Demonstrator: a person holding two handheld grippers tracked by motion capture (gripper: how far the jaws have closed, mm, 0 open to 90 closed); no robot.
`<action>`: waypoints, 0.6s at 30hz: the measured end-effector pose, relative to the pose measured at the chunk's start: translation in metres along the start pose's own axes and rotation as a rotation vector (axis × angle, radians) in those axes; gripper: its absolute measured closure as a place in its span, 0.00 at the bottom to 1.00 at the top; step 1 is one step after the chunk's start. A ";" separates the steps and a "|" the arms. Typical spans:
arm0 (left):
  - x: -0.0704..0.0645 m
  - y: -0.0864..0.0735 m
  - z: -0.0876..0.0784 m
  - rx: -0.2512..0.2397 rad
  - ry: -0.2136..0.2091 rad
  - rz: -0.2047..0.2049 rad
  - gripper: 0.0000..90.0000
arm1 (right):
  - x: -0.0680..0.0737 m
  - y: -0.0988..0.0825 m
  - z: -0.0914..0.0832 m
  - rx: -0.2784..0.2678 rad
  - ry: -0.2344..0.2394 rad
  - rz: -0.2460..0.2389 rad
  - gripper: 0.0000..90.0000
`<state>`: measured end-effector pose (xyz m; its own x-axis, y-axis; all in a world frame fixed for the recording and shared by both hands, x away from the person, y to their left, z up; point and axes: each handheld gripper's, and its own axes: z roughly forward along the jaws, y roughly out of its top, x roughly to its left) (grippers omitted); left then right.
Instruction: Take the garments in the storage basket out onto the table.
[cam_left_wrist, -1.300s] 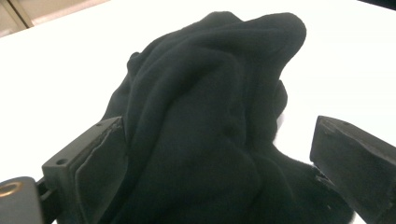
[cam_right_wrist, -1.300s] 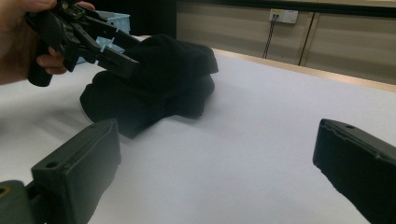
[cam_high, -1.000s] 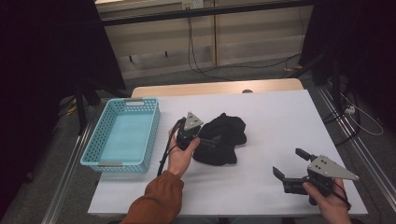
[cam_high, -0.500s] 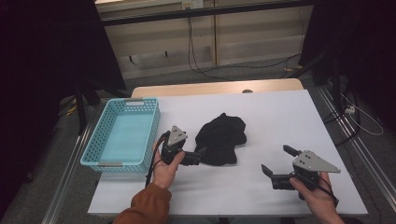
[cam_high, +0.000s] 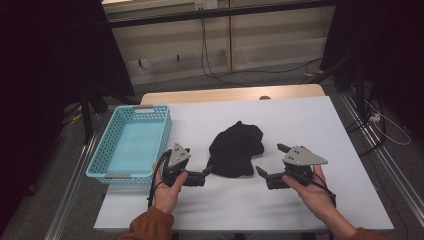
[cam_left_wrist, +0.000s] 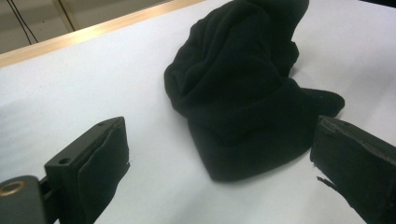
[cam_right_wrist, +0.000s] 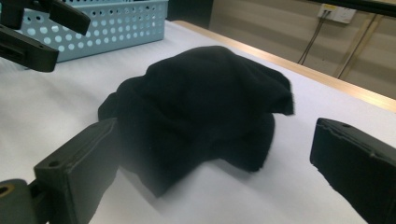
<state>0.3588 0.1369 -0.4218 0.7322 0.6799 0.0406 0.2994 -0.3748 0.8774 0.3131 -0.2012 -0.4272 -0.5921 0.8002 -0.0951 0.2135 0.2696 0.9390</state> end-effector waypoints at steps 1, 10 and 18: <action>0.001 -0.002 -0.001 0.002 0.000 -0.002 0.05 | 0.001 0.002 0.004 0.002 0.004 -0.008 0.02; 0.004 -0.010 -0.003 0.006 0.023 -0.023 0.05 | 0.017 0.006 0.036 -0.021 0.039 0.008 0.03; -0.001 -0.013 0.006 0.050 0.014 0.005 0.05 | 0.025 0.004 0.049 -0.010 0.060 0.009 0.03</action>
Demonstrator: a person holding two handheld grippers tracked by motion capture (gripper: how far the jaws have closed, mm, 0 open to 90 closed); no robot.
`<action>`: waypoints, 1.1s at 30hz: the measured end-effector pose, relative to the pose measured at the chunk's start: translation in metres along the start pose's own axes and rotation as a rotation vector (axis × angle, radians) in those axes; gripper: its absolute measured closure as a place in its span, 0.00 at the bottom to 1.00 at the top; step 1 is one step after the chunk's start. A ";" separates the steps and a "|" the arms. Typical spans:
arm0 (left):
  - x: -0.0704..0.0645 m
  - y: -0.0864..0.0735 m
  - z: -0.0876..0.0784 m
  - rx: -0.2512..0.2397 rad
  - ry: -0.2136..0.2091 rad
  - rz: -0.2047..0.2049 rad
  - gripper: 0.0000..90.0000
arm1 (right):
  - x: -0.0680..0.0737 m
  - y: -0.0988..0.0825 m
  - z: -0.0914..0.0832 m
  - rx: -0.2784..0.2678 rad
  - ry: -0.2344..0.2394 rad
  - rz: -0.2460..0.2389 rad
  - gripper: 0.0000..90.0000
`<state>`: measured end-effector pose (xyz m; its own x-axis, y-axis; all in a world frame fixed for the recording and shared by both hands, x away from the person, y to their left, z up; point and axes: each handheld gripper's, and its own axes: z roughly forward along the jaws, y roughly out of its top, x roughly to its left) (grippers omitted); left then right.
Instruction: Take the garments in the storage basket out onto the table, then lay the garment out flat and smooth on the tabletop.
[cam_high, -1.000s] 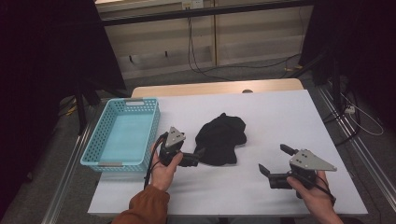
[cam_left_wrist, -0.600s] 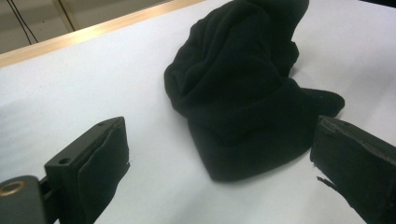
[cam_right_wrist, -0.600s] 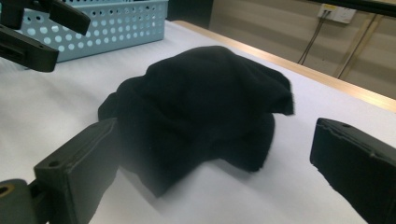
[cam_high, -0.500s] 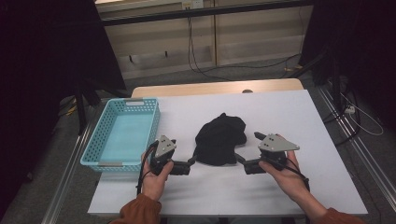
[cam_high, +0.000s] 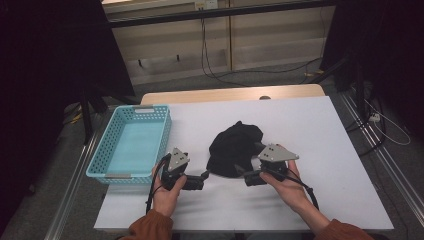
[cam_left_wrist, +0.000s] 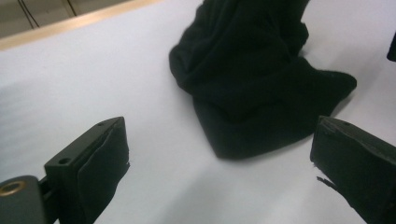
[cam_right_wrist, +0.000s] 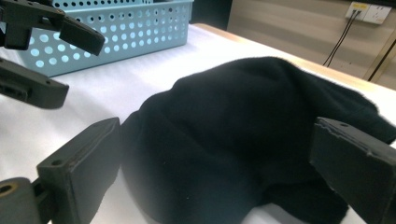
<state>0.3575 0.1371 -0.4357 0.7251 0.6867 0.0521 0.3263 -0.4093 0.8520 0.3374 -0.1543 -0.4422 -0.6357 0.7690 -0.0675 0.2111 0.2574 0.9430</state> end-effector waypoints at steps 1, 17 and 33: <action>-0.001 0.000 0.001 0.002 -0.002 -0.003 0.05 | 0.000 -0.001 0.001 0.005 0.006 0.003 0.03; -0.003 -0.002 0.002 0.016 -0.015 0.007 0.05 | 0.020 -0.003 0.028 0.127 0.088 -0.025 0.14; -0.003 -0.002 0.002 0.025 -0.002 0.010 0.05 | 0.018 0.005 0.065 0.294 0.056 -0.062 0.35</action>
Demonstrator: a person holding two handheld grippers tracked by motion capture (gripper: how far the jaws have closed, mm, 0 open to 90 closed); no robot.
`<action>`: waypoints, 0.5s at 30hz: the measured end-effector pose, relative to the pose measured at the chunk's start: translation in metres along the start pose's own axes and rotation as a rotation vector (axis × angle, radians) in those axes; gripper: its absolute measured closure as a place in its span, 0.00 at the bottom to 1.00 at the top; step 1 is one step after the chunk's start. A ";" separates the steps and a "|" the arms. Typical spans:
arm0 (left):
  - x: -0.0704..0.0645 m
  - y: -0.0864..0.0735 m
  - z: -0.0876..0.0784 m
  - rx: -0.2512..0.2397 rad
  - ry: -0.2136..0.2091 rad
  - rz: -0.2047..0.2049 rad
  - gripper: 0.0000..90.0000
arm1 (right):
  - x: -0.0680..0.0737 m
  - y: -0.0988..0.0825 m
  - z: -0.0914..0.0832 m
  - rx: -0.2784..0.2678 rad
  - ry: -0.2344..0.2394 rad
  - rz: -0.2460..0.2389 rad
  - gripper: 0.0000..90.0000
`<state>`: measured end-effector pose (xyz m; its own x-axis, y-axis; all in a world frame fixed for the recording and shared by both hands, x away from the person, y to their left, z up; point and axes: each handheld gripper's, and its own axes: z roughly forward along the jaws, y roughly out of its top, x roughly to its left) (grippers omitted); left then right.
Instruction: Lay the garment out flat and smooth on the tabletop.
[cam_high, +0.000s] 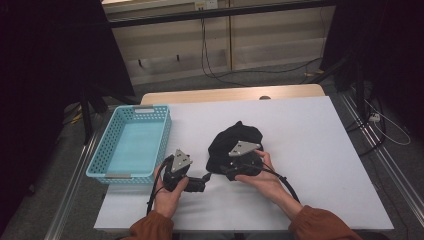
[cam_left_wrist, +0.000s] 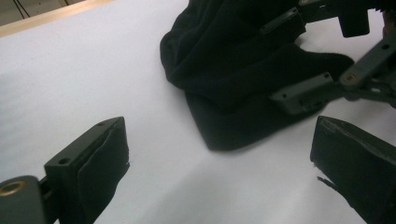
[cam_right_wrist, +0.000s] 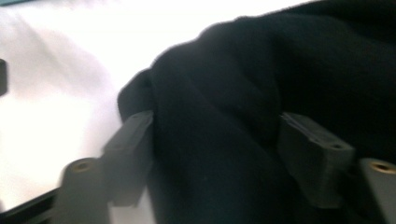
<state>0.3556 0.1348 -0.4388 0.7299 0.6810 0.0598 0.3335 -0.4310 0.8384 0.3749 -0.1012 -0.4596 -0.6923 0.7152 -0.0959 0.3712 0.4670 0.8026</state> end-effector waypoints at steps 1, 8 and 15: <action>0.000 0.000 0.000 0.000 0.000 0.000 0.05 | 0.000 0.000 0.000 0.000 0.000 0.000 0.35; 0.001 0.000 0.001 0.007 0.002 0.000 0.04 | -0.008 -0.001 -0.008 0.008 0.010 -0.028 0.73; -0.003 0.001 0.006 0.013 -0.057 -0.029 0.04 | -0.013 0.006 -0.021 -0.027 0.033 0.002 0.82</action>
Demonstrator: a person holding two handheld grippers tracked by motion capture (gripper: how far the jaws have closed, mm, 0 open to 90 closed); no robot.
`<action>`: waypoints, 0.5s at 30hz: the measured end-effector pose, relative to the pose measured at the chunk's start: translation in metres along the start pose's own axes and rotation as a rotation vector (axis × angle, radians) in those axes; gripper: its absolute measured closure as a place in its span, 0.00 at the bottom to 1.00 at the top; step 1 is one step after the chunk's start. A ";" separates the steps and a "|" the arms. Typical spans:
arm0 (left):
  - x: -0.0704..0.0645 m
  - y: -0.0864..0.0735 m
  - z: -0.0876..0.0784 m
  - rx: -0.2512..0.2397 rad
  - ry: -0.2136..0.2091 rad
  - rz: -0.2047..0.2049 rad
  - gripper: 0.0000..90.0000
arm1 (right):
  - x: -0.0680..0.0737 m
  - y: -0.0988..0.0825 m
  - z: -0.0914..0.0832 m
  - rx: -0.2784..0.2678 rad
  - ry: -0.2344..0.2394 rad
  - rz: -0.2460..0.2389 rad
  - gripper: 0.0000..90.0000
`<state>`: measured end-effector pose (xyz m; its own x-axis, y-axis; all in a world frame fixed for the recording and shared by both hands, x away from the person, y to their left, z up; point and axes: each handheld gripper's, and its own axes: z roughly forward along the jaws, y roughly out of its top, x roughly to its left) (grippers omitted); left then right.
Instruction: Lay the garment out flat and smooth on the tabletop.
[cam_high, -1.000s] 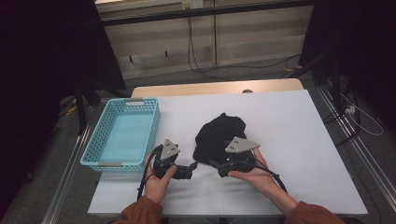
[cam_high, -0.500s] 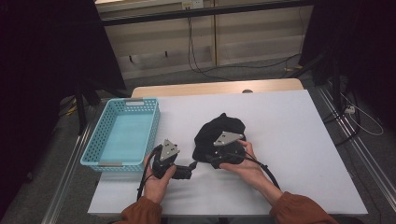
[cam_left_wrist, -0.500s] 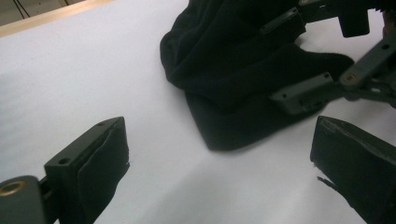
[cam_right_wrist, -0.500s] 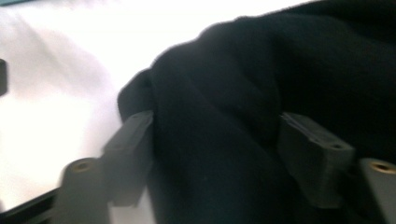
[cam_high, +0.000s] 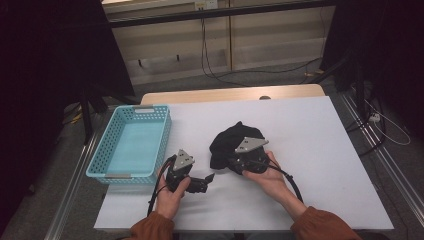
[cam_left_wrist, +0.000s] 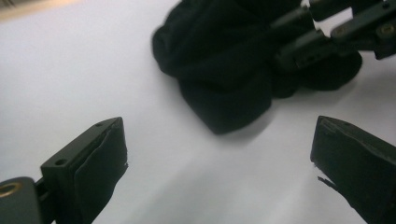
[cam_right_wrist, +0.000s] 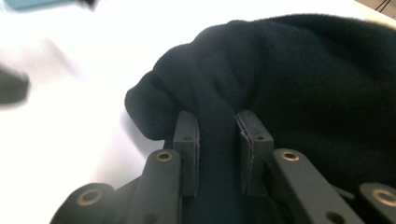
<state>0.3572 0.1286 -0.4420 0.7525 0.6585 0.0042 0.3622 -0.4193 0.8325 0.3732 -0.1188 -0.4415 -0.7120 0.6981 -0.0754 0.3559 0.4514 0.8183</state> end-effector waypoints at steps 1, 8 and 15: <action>-0.003 0.001 0.001 0.001 0.017 0.038 0.04 | -0.001 0.002 -0.003 -0.013 0.004 0.013 0.82; -0.002 0.004 0.002 -0.025 0.043 0.043 0.05 | -0.002 0.021 -0.023 -0.097 0.023 0.035 0.83; 0.001 0.008 0.000 -0.053 0.071 0.024 0.06 | -0.001 0.036 -0.029 -0.145 0.049 0.056 0.83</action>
<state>0.3604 0.1259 -0.4353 0.7191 0.6921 0.0626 0.3134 -0.4033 0.8597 0.3693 -0.1197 -0.3958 -0.7236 0.6902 -0.0028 0.3068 0.3253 0.8945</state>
